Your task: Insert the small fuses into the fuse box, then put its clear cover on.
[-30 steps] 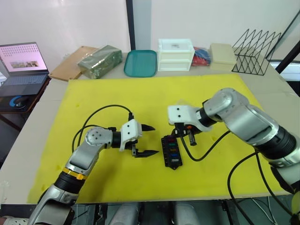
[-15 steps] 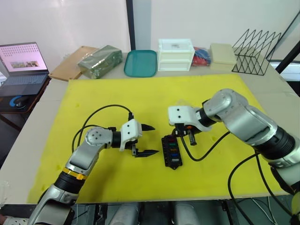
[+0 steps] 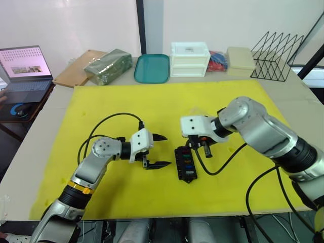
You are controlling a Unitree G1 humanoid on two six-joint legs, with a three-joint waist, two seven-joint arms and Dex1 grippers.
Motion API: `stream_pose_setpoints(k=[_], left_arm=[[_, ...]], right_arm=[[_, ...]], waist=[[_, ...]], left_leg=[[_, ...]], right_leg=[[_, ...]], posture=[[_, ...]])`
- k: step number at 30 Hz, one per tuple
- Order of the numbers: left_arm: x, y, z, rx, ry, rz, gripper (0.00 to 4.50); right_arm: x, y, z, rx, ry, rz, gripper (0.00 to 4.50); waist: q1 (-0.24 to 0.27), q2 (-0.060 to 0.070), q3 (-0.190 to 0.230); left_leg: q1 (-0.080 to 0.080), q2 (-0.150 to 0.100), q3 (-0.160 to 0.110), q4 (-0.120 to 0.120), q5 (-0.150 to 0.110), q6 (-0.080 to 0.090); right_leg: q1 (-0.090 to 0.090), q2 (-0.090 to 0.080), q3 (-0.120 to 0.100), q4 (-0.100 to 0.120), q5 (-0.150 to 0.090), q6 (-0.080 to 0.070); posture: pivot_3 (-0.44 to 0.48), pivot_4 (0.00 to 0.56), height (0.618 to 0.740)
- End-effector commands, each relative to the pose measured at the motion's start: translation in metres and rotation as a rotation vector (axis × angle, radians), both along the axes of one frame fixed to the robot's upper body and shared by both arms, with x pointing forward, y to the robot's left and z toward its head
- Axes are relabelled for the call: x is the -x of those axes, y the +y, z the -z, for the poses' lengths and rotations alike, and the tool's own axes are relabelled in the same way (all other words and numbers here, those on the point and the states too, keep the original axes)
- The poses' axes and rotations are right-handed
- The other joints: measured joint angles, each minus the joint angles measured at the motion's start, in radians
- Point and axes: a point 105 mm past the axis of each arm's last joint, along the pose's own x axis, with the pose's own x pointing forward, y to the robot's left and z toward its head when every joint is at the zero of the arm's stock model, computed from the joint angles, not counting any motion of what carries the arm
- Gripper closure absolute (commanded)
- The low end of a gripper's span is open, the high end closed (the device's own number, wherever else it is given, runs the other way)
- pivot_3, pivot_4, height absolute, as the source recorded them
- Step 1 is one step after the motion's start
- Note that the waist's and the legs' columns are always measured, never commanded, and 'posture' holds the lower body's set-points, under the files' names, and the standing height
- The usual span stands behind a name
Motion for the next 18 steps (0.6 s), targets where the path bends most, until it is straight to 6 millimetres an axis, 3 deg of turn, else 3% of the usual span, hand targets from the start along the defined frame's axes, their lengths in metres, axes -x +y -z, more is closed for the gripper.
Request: stream_pose_setpoints(k=[1,18], left_arm=[[0.002,-0.003,-0.006,0.009,-0.032,0.014,0.00],[0.003,-0.005,-0.005,0.010,-0.029,0.019,0.00]], right_arm=[[0.002,0.002,0.007,0.027,0.030,-0.017,4.47],[0.005,0.006,-0.008,0.011,0.000,-0.040,4.47]], waist=[[0.000,0.000,0.000],[0.000,0.000,0.000]], left_leg=[[0.000,0.000,0.000,0.000,0.000,0.000],[0.000,0.000,0.000,0.000,0.000,0.000]], right_leg=[[0.000,0.000,0.000,0.000,0.000,0.000],[0.000,0.000,0.000,0.000,0.000,0.000]], posture=[[0.000,0.150,0.740],[0.000,0.150,0.740]])
